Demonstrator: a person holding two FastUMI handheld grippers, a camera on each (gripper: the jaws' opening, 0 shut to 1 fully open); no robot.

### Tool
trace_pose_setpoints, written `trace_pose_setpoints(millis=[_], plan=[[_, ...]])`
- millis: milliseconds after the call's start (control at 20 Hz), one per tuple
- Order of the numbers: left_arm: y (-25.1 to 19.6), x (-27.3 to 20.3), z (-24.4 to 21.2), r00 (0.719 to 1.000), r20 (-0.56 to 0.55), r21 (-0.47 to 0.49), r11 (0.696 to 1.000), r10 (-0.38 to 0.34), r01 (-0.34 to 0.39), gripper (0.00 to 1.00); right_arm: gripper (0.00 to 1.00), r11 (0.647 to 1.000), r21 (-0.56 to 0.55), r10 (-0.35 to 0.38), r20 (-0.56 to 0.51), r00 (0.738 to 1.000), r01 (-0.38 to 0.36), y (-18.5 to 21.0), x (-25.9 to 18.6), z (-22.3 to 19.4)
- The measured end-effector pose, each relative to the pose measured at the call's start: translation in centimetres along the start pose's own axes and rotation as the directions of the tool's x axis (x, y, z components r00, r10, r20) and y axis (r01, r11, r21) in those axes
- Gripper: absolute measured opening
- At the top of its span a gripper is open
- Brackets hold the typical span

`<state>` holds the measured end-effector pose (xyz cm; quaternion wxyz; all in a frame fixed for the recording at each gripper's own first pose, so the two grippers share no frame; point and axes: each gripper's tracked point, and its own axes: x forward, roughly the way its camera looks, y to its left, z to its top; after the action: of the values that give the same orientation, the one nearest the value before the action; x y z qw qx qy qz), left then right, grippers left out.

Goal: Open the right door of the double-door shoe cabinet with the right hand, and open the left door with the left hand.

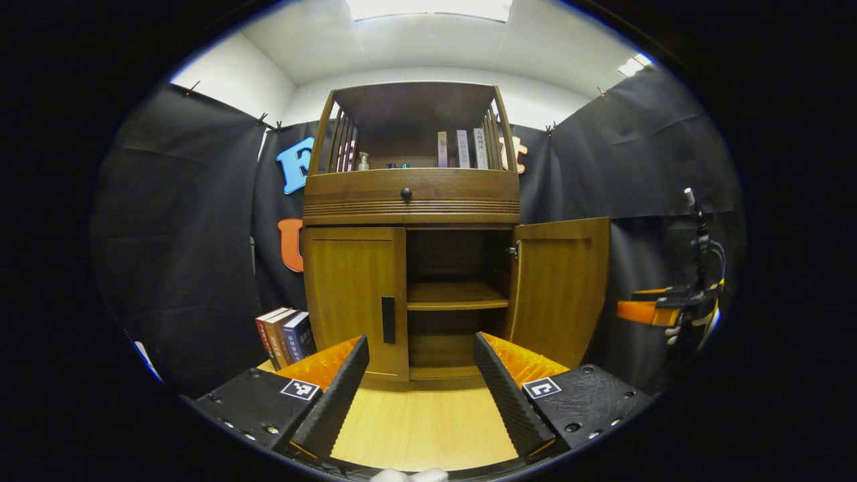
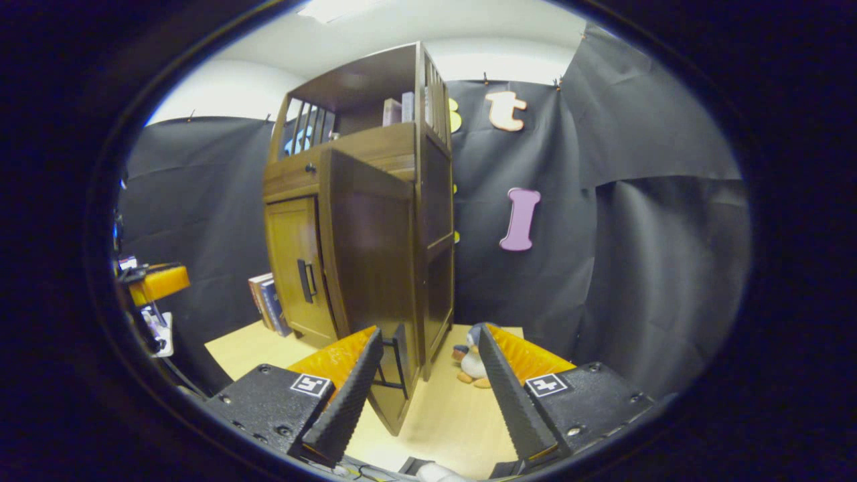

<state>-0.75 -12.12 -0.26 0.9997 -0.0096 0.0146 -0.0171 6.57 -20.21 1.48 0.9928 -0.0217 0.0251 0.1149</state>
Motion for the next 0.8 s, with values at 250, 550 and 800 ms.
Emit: trace_pose_setpoints(millis=[250,550,800], plan=[[3.4,2.9,0.1,1.0,0.017,0.02,1.0,-0.023,0.023,0.94,0.92,0.995,-0.001,-0.1,0.103,0.99,0.1,4.6,-1.3,5.1],[8.7,6.7,-0.2,0.998,0.011,-0.009,0.998,-0.059,0.059,0.95,0.94,0.977,0.007,-0.21,0.166,0.964,0.212,12.8,0.5,7.0],[14.2,10.0,-1.3,0.999,0.024,0.009,0.999,-0.038,0.038,0.94,0.92,0.954,0.112,-0.292,0.124,0.948,0.279,18.3,3.8,4.0]])
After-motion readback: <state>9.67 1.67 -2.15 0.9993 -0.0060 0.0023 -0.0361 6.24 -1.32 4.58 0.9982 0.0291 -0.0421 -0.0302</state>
